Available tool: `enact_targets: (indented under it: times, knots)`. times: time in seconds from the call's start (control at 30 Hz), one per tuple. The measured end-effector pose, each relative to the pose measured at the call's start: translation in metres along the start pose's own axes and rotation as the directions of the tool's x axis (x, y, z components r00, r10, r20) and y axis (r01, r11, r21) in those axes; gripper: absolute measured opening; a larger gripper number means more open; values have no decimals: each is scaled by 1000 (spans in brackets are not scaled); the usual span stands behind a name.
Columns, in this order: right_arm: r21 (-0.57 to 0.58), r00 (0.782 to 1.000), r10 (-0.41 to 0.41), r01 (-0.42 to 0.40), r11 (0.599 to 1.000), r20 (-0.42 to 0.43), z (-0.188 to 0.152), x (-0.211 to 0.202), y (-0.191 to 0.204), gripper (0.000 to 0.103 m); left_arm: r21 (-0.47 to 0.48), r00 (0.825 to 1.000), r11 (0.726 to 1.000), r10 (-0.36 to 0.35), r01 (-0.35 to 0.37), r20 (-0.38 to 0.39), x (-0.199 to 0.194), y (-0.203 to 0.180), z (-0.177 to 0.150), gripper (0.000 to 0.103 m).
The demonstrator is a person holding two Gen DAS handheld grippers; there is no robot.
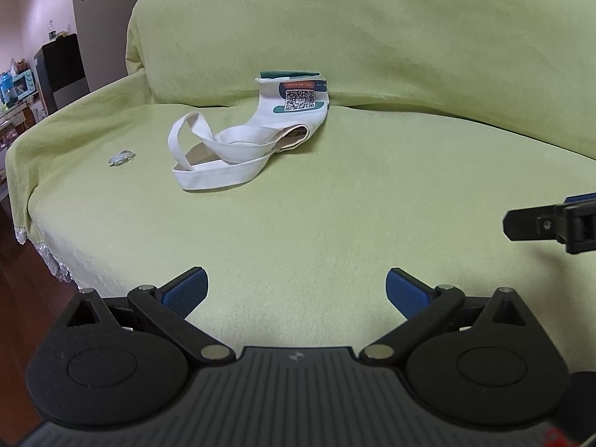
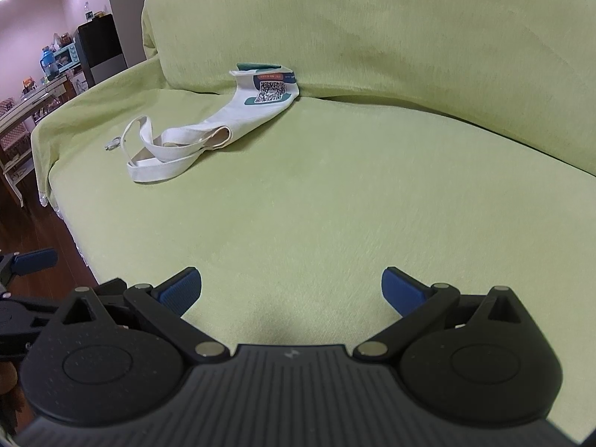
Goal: Fold shopping bag
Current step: 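Move both tools toward the crumpled white tote bag on the sofa, then grasp the tote bag's bottom edge with the right gripper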
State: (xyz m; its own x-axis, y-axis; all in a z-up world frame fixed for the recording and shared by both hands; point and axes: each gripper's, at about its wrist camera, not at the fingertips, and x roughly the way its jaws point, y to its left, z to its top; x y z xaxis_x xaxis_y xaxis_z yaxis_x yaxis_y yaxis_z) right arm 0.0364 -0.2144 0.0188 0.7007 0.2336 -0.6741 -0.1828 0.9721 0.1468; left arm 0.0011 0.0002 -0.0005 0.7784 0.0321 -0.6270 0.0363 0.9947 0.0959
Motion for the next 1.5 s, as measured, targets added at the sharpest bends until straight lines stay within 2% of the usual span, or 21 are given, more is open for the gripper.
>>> enact_targets:
  times: [0.13, 0.27, 0.37, 0.43, 0.6, 0.8, 0.83, 0.9, 0.93, 0.97, 1.03, 1.1, 1.2, 1.27, 1.33, 1.4, 1.5]
  knots:
    - [-38, 1000, -13, 14, 999, 11, -2, 7, 0, 102, 65, 1000, 998, 3, -3, 7, 16, 1, 7, 102]
    - [-97, 1000, -14, 17, 995, 25, 0, 16, 3, 102, 200, 999, 980, 13, -22, 48, 37, 3, 19, 102]
    - [-142, 999, -9, 15, 990, 44, 4, 25, 7, 102, 267, 994, 963, 17, -45, 108, 62, 13, 38, 102]
    - [-169, 998, -7, 17, 986, 58, 7, 32, 10, 102, 329, 986, 942, 14, -68, 164, 80, 24, 47, 102]
    - [-237, 995, 12, 13, 971, 103, 15, 54, 17, 102, 479, 965, 873, -46, -87, 259, 132, 28, 72, 100]
    - [-282, 991, 18, 20, 959, 135, 25, 82, 16, 102, 651, 979, 750, -21, -118, 202, 204, 16, 81, 89]
    - [-284, 991, 19, 21, 959, 136, 26, 87, 16, 102, 672, 980, 729, -10, -130, 201, 214, 14, 83, 85]
    - [-274, 991, 17, 21, 961, 134, 28, 94, 13, 102, 709, 981, 690, 11, -147, 192, 232, 11, 87, 61]
    - [-266, 991, 16, 21, 964, 133, 28, 96, 10, 102, 716, 985, 685, 15, -136, 173, 240, 12, 89, 54]
    - [-261, 991, 14, 22, 965, 134, 28, 97, 8, 102, 712, 988, 692, 11, -118, 153, 246, 15, 91, 46]
    - [-248, 991, 9, 25, 968, 136, 28, 99, 4, 102, 696, 993, 713, -2, -83, 120, 250, 18, 96, 41]
    - [-232, 991, 4, 28, 972, 136, 27, 99, 0, 102, 683, 994, 728, -14, -61, 104, 248, 18, 98, 28]
    - [-215, 990, -10, 41, 976, 143, 25, 88, -9, 102, 654, 994, 757, -59, -13, 88, 232, 14, 99, 20]
    - [-204, 988, -21, 52, 978, 150, 24, 79, -16, 102, 639, 991, 768, -105, 27, 83, 215, 5, 99, 20]
    - [-194, 987, -46, 76, 978, 157, 25, 70, -26, 102, 621, 985, 779, -158, 80, 71, 196, -6, 101, 20]
    - [-177, 983, -77, 107, 978, 167, 20, 54, -40, 102, 607, 971, 781, -231, 150, 57, 173, -22, 102, 0]
    - [-148, 976, -138, 163, 975, 168, 7, 26, -66, 102, 600, 944, 764, -327, 237, 44, 134, -53, 103, 0]
